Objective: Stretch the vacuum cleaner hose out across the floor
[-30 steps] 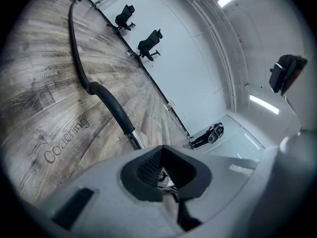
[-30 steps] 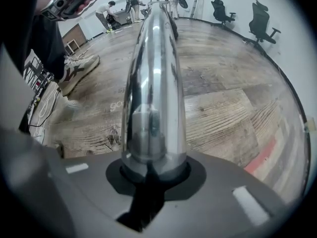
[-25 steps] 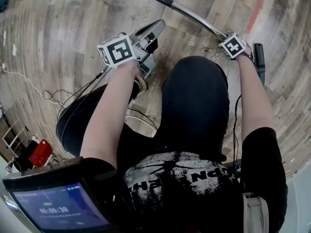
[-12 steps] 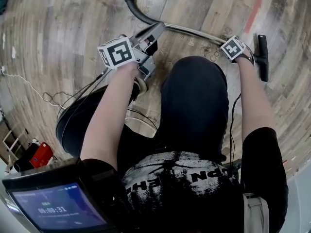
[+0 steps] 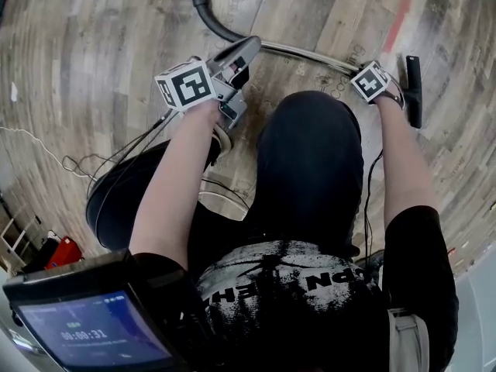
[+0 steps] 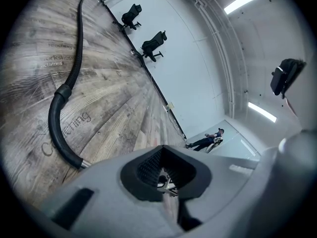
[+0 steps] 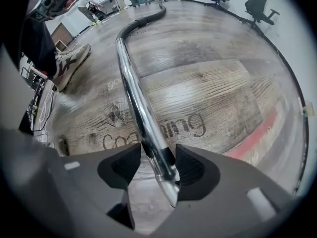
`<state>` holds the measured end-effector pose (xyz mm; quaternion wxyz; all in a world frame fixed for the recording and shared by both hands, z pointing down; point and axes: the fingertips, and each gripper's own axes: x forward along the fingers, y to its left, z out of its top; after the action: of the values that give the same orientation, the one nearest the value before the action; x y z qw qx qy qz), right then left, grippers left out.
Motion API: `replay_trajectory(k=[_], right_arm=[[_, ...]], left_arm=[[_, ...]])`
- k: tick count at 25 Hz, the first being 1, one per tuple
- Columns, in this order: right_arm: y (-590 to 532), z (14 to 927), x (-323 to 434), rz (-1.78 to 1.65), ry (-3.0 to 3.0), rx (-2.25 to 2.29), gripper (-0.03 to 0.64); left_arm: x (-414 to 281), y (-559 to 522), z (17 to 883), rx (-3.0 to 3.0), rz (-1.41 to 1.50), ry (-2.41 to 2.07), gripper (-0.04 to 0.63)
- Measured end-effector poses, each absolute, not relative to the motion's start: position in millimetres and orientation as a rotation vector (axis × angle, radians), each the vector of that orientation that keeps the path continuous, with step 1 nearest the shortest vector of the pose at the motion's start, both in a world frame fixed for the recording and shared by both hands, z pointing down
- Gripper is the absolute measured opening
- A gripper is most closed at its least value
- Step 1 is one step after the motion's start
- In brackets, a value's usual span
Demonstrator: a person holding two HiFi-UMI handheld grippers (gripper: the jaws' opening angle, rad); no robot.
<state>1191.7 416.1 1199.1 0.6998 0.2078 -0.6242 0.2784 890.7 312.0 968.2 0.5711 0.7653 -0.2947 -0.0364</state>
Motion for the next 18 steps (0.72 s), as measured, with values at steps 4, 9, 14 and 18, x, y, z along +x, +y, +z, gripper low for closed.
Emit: replay_trajectory(k=[4,9,14,18], right_arm=[[410.3,1186.1,1180.3,0.618,-1.380,0.410,0.183],[408.3,1135.3,1111.4,0.814,-1.589,0.410,0.006],[386.9,996.9,1052.9,0.777,-1.796,0.488,0.006],[355.9,852.6,1004.3,0.745,-2.042,0.588,0.005]], left_arm=[[890.5,298.6,964.2,1.805,-0.113,-0.652,0.003],[910.2,285.8,934.3,1.843,-0.084,-0.549,0.003],[909.5,301.0,831.4,1.942,-0.022,-0.490,0.002],[873.9,293.0,737.6,1.908,-0.135,-0.593,0.002]])
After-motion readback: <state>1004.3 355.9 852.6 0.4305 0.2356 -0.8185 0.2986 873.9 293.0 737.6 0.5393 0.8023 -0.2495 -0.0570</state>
